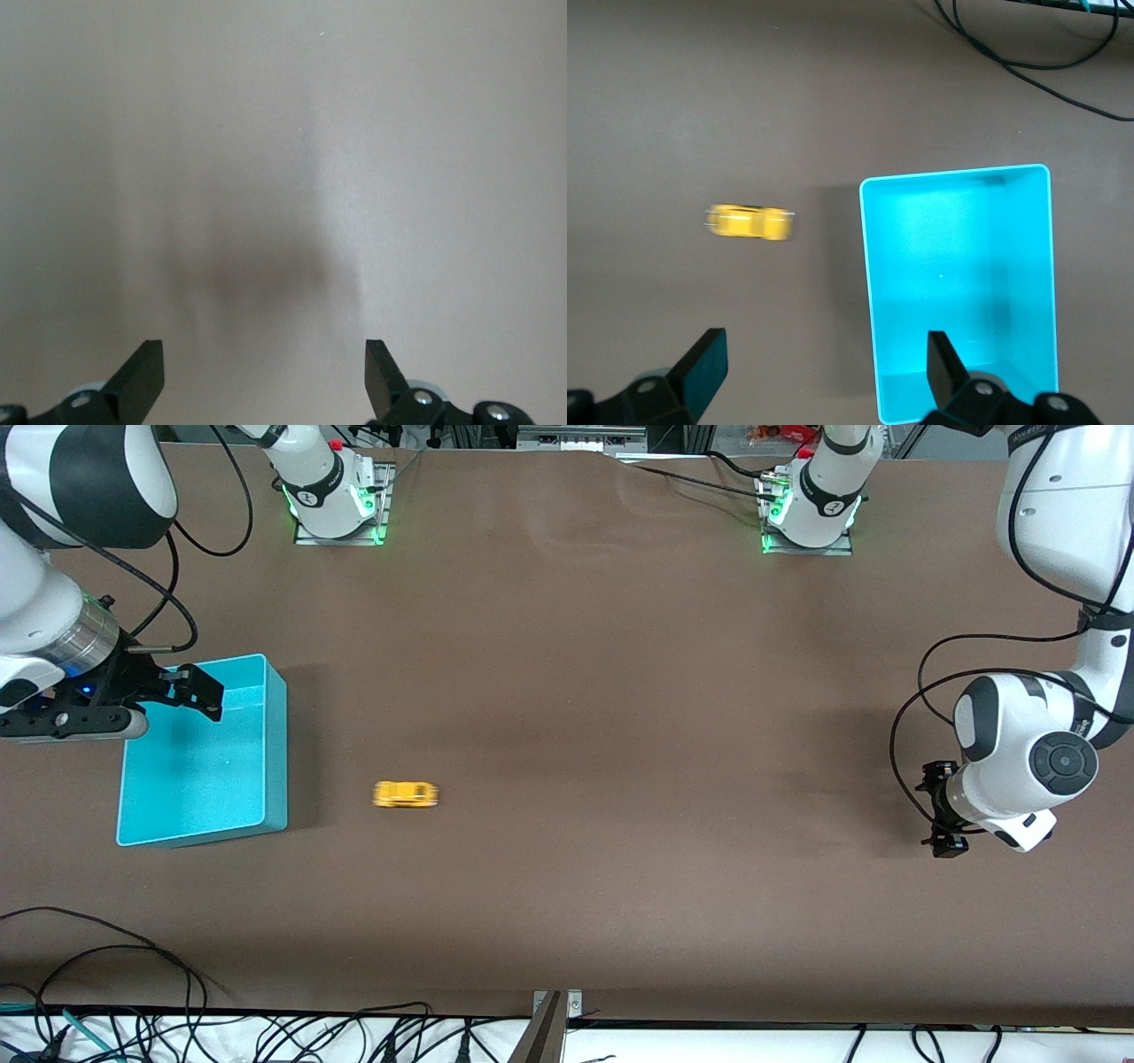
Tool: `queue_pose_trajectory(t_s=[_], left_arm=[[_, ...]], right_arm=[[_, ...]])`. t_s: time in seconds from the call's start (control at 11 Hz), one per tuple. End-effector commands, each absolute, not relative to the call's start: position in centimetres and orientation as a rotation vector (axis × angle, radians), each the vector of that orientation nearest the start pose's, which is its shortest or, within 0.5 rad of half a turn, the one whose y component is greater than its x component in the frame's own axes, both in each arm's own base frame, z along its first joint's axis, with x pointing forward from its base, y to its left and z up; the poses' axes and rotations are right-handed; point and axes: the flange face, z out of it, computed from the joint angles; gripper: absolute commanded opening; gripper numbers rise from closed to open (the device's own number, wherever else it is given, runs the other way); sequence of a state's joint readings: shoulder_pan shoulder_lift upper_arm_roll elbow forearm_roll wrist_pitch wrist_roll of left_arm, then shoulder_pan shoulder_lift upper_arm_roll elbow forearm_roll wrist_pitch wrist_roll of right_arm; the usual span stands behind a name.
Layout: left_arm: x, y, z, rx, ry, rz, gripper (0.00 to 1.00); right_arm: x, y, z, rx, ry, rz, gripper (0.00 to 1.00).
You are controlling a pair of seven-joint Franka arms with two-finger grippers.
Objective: Wind up and store yellow beetle car
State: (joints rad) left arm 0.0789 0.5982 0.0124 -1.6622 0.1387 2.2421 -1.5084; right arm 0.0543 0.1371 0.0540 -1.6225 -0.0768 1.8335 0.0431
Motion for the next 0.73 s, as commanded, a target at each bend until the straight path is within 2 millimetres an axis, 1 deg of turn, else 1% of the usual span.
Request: queue_pose_trajectory(t_s=[0.0, 0.18, 0.36, 0.55, 0.64], left_arm=[[67.0, 6.1, 30.2, -2.376, -1.877, -0.050, 1.00], [66.6, 5.8, 32.9, -2.505, -1.783, -0.005, 1.00], [66.5, 5.8, 35.6, -2.609, -1.708, -0.022, 1.00], [66.1, 5.4, 38.0, -2.701, -1.570, -0.035, 1.00], [65.7, 4.9, 39.7, -2.759, -1.473, -0.039, 1.00]], right_arm=[[61.1, 6.7, 56.6, -3.205, -0.157, -0.181, 1.00], [61.3, 6.1, 56.2, -3.208, -0.148, -0.170, 1.00], [61.2, 6.6, 56.3, -3.205, -0.152, -0.173, 1.00], [61.2, 6.6, 56.4, -3.204, -0.154, -0.176, 1.00], [61.2, 6.6, 56.4, -3.205, -0.152, -0.176, 1.00]])
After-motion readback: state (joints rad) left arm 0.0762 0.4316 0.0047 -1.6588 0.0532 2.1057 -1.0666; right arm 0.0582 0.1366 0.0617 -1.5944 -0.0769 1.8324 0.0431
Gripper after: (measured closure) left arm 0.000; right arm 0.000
